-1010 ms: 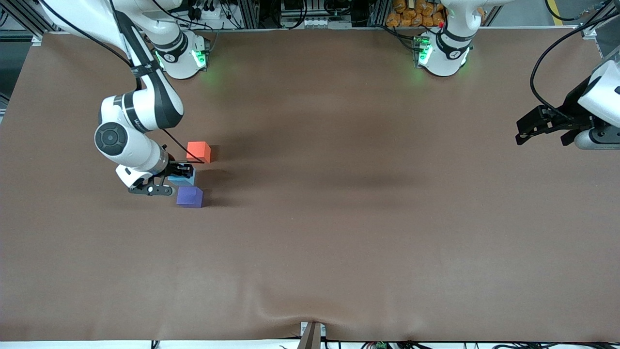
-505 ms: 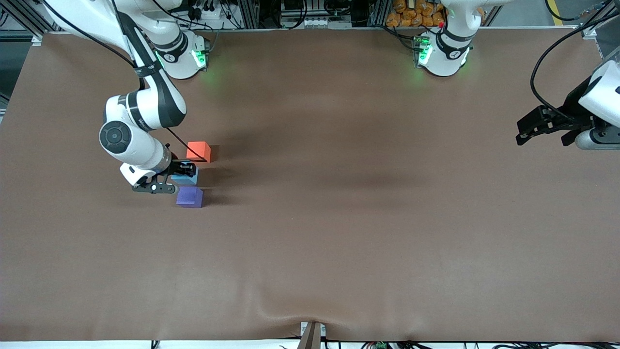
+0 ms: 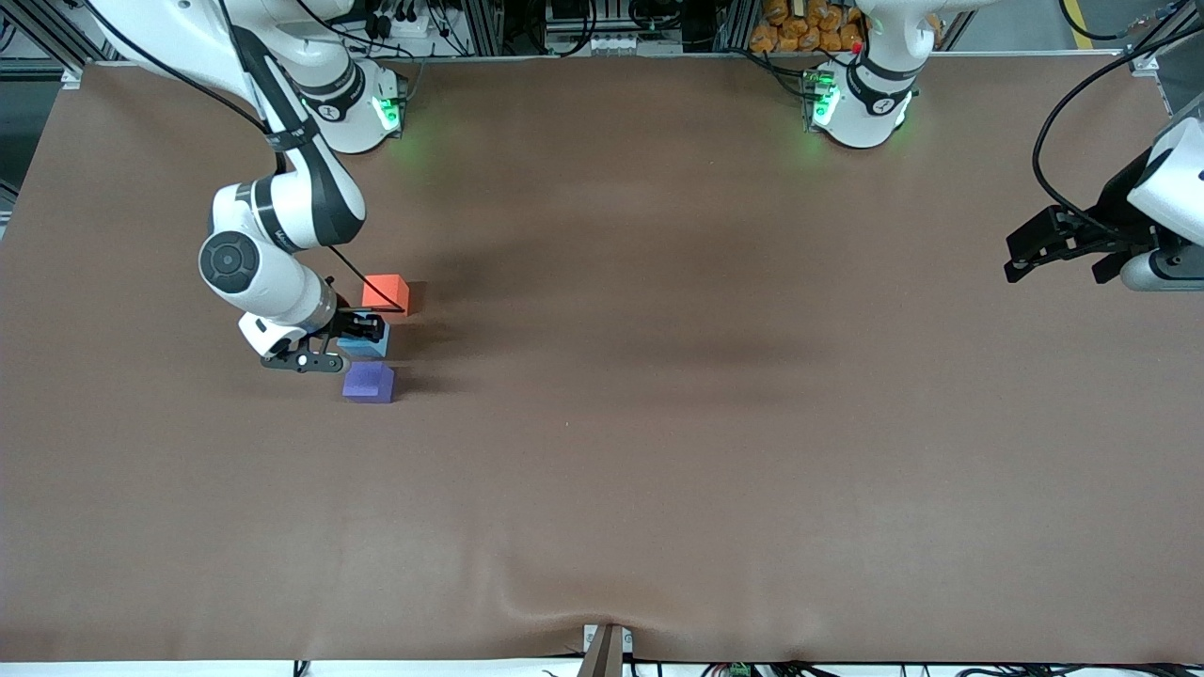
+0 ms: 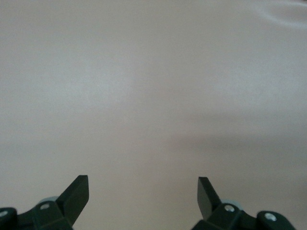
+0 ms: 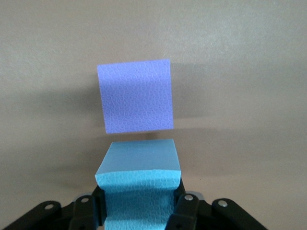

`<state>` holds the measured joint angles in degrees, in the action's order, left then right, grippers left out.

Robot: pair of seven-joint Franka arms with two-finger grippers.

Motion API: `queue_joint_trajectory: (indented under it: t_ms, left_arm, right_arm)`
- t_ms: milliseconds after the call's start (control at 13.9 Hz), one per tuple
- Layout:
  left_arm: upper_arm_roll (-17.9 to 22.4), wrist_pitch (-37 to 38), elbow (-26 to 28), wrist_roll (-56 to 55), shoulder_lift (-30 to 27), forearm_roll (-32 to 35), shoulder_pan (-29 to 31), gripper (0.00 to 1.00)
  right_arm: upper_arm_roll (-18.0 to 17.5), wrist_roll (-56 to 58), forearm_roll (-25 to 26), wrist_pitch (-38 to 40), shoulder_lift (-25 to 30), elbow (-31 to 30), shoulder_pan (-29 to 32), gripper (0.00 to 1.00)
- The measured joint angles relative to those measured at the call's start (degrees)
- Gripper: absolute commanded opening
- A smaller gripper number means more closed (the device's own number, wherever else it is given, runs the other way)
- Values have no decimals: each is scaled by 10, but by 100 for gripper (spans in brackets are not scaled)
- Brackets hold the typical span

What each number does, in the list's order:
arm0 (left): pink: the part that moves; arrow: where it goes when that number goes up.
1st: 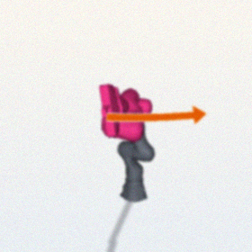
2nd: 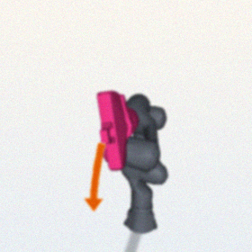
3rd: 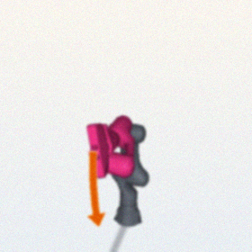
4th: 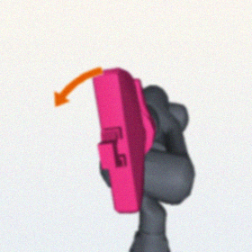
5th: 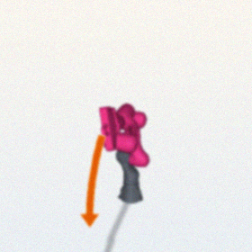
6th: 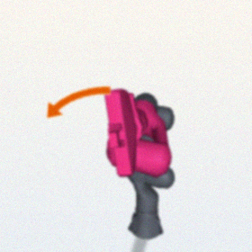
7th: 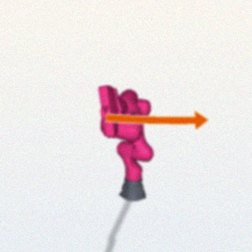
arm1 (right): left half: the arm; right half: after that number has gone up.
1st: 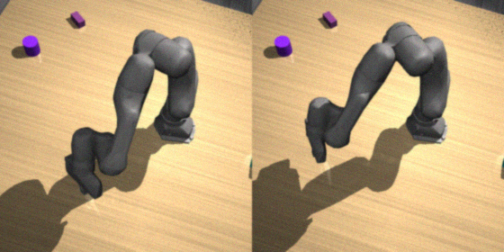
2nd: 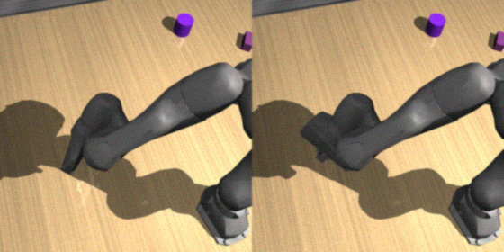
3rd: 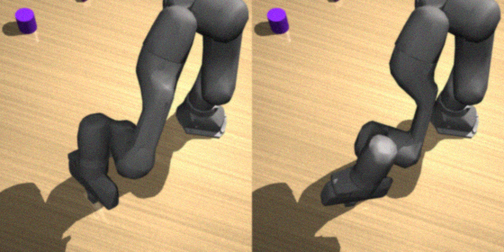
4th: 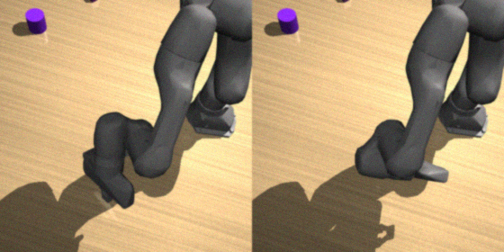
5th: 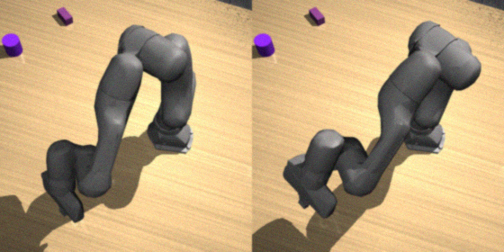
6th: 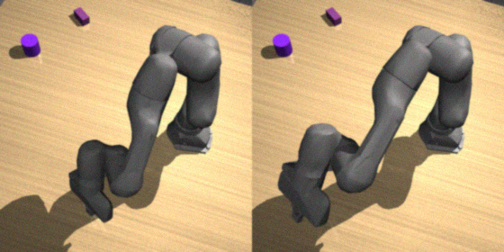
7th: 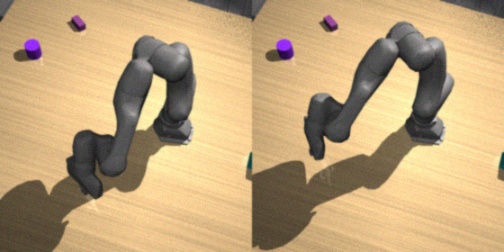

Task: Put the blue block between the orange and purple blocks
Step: 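Lower the blue block onto the table between the orange and purple blocks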

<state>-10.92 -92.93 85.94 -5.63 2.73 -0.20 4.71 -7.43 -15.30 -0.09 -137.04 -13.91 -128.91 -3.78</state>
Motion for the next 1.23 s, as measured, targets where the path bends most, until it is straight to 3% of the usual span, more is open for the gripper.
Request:
queue_joint_trajectory:
  t_ms: [1010, 1082, 1226]
  left_arm:
    - [4, -2, 0, 35, 0, 0, 17, 100]
    - [4, -2, 0, 35, 0, 0, 17, 100]
    - [4, -2, 0, 35, 0, 0, 17, 100]
  right_arm:
    - [-3, -22, -3, -70, -39, -23, -8, 0]
    - [-3, -22, -3, -70, -39, -23, -8, 13]
    - [-2, -25, -3, -70, -41, -23, -8, 50]
